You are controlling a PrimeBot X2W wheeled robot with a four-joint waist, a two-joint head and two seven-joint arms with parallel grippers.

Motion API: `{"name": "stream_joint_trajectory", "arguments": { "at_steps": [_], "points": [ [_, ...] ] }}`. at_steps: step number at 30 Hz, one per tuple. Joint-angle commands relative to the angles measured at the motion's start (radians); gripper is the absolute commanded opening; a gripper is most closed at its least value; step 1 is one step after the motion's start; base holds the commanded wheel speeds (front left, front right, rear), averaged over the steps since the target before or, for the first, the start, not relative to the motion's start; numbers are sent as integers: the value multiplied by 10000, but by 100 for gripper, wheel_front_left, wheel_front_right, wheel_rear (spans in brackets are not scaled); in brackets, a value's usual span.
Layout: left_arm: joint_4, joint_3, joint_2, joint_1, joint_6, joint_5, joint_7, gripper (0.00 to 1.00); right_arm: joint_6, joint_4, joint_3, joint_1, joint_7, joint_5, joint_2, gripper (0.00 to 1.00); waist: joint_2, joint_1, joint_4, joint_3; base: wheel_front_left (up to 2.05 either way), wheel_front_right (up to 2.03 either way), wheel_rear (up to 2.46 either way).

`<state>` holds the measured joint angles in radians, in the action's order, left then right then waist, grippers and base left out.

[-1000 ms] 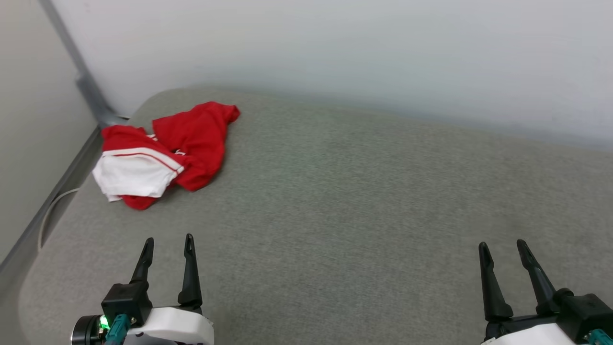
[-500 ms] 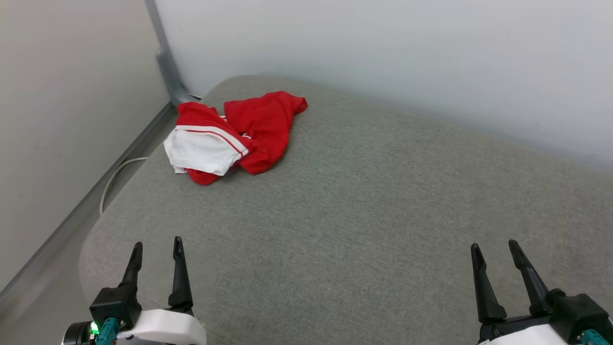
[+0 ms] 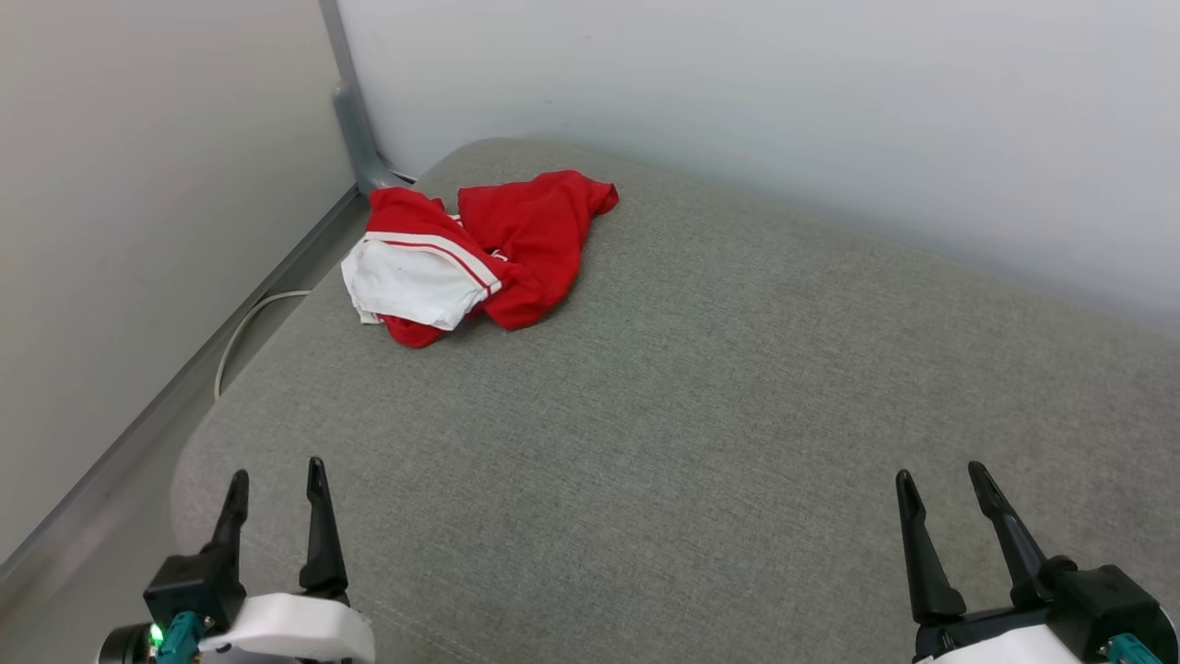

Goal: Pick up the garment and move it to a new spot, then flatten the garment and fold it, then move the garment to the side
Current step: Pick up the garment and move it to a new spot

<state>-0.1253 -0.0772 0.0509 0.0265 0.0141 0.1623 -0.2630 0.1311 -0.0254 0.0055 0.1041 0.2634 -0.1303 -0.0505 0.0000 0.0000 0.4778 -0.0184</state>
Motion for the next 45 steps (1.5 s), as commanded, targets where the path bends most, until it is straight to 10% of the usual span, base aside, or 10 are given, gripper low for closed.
{"name": "stream_joint_trajectory", "arguments": {
  "at_steps": [1, 15, 26, 45],
  "points": [
    [40, -66, -11, -230, -49, -87, -29, 100, -7, 39, 26, -13, 21, 103, 6, 100, 0, 0, -104, -64, 0, 0, 0],
    [-438, -1369, 993, -4123, -1063, 14, -28, 100, -7, 949, -130, -961, 21, 1259, 6, 100, 0, 0, -1308, -2041, 0, 0, 0],
    [-2683, -1028, 2961, -7694, -1422, 1082, 215, 100, -7, 1907, -217, -1848, 21, 2072, 4, 100, 0, 0, -2153, -3690, 0, 0, 0],
    [-5178, 3538, 5438, -9998, -1433, 4746, 6780, 100, -7, 2417, -232, -2342, 21, 2465, -96, 100, 0, 0, -2691, -4995, 0, 0, 0]
  ]
}}
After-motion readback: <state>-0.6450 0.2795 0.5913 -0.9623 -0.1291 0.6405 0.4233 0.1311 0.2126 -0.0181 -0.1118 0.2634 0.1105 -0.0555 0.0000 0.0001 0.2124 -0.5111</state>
